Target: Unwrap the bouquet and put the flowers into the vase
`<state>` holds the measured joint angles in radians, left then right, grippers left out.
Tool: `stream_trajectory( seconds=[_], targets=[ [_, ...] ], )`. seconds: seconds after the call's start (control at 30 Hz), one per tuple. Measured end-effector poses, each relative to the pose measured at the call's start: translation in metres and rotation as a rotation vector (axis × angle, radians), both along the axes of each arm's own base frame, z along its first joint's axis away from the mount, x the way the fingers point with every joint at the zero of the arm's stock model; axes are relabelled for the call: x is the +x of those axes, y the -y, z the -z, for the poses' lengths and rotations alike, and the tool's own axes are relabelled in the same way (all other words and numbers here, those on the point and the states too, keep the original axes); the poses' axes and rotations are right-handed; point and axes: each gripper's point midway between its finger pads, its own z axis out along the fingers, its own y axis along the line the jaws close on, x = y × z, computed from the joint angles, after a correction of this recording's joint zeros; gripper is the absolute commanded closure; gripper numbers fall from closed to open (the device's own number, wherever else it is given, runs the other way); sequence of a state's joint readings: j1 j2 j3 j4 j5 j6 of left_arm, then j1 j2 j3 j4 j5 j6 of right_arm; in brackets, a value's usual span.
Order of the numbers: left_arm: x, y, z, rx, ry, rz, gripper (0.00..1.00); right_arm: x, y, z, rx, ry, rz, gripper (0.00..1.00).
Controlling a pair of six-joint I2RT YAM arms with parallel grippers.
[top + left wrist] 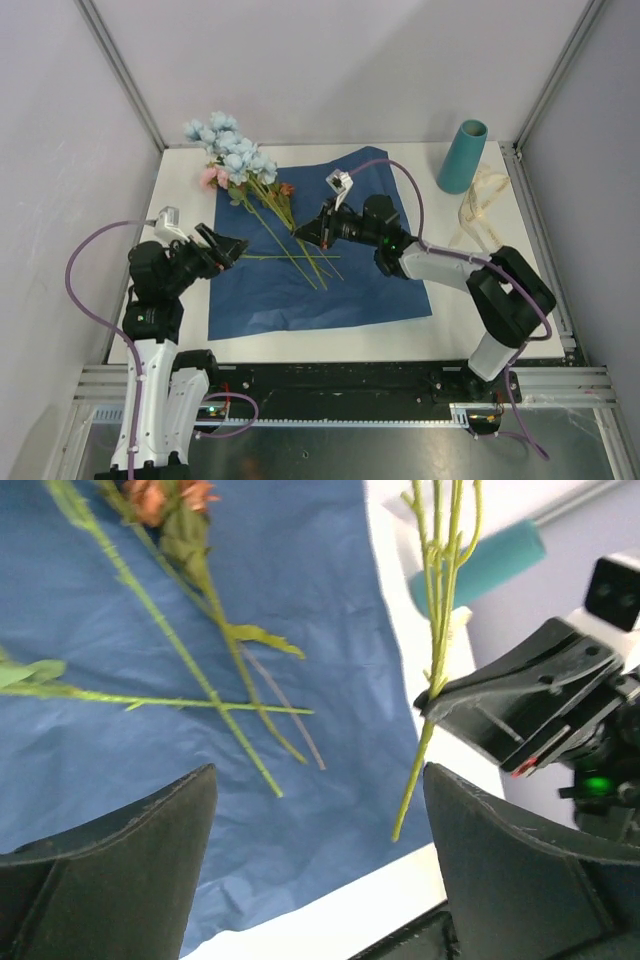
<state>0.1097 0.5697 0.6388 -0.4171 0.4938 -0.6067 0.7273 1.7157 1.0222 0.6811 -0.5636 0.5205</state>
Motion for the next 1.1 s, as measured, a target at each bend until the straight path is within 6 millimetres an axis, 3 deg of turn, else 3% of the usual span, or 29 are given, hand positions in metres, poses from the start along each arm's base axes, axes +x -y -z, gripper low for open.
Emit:
stream_trajectory(
  seconds=[0.17, 0.33, 0.5, 0.57, 0.7, 0.8, 0.93, 1.1],
  targets=[
    [0.002, 0.020, -0.031, -0.101, 0.097, 0.098, 0.24, -0.038, -0.001, -0.020, 0.078, 0.024, -0.038, 1.00],
    [0.001, 0.035, -0.066, -0.164, 0.216, 0.173, 0.24, -0.075, -0.010, -0.033, 0.102, 0.056, -0.105, 1.00],
    [-0.001, 0.043, -0.081, -0.181, 0.269, 0.216, 0.31, -0.102, -0.015, -0.043, 0.106, 0.097, -0.157, 1.00],
    [0.000, 0.044, -0.081, -0.188, 0.267, 0.223, 0.45, -0.107, -0.016, -0.044, 0.102, 0.107, -0.165, 1.00],
    [0.001, 0.047, -0.080, -0.205, 0.251, 0.237, 0.82, -0.113, -0.019, -0.041, 0.085, 0.109, -0.179, 1.00],
    [0.000, 0.050, -0.079, -0.207, 0.248, 0.255, 0.97, -0.113, -0.019, -0.032, 0.052, 0.100, -0.171, 0.83],
    [-0.001, 0.054, -0.077, -0.206, 0.240, 0.277, 1.00, -0.107, -0.018, -0.020, 0.004, 0.076, -0.126, 0.57],
    [0.002, 0.061, -0.061, -0.195, 0.199, 0.308, 1.00, -0.096, -0.019, -0.016, -0.051, 0.061, -0.075, 0.46]
  ],
)
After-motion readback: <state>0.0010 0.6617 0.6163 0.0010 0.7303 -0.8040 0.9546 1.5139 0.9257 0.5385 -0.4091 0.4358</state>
